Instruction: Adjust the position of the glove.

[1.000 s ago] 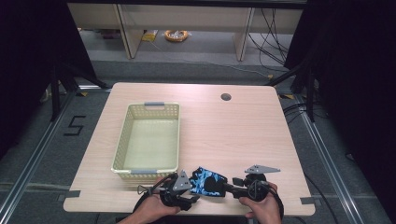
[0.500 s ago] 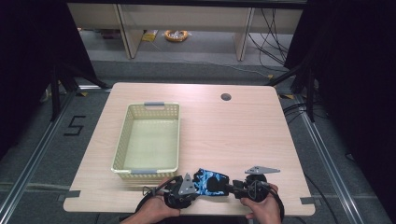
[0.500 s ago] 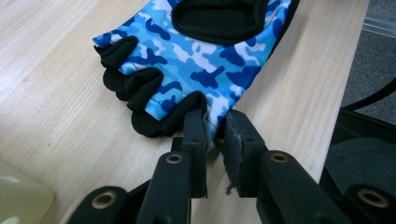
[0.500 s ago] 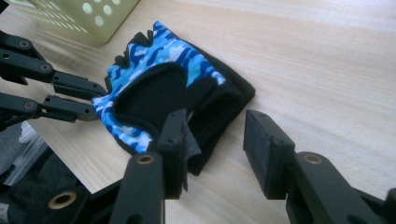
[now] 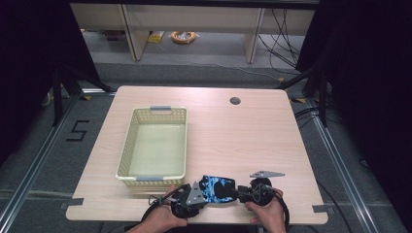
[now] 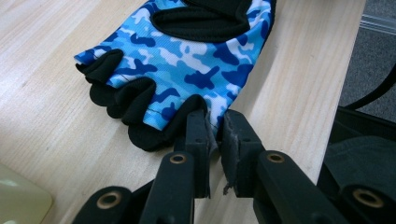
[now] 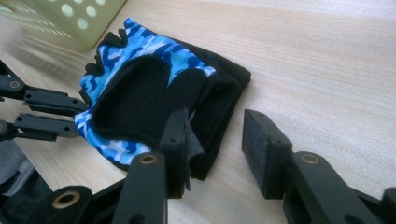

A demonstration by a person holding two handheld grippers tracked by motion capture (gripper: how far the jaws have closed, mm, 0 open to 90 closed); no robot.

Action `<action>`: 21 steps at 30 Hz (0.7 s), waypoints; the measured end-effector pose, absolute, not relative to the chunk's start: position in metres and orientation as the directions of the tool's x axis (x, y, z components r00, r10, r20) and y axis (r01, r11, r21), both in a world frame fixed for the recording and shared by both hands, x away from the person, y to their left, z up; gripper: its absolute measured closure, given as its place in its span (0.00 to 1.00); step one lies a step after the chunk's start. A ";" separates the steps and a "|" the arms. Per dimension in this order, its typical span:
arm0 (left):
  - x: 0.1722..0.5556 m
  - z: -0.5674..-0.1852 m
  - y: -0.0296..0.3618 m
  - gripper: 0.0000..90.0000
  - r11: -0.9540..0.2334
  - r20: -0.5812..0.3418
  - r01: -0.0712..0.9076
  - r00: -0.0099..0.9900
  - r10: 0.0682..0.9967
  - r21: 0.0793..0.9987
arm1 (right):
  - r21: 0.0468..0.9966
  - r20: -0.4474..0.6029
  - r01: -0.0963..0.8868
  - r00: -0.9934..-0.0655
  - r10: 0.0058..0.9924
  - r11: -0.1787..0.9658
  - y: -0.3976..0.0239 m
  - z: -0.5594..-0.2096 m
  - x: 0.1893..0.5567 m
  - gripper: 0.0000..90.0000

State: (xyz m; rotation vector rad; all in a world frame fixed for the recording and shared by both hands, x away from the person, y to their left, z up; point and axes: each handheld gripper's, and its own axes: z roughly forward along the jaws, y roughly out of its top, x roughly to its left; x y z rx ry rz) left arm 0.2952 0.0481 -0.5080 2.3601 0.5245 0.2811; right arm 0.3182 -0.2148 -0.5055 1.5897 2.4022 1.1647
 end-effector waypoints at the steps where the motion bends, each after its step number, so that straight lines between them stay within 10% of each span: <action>1: 0.295 -0.508 0.048 0.89 -0.677 0.056 0.294 0.894 0.444 0.675 | 0.599 0.378 0.780 -0.474 0.795 0.181 -0.216 -0.506 0.318 0.70; 12: 0.293 -0.508 0.046 0.70 -0.675 0.030 0.300 0.902 0.431 0.675 | 0.621 0.357 0.762 -0.483 0.799 0.183 -0.215 -0.503 0.317 0.71; 21: 0.292 -0.509 0.043 0.73 -0.668 0.011 0.313 0.901 0.434 0.675 | 0.616 0.401 0.774 -0.468 0.788 0.146 -0.212 -0.507 0.319 0.72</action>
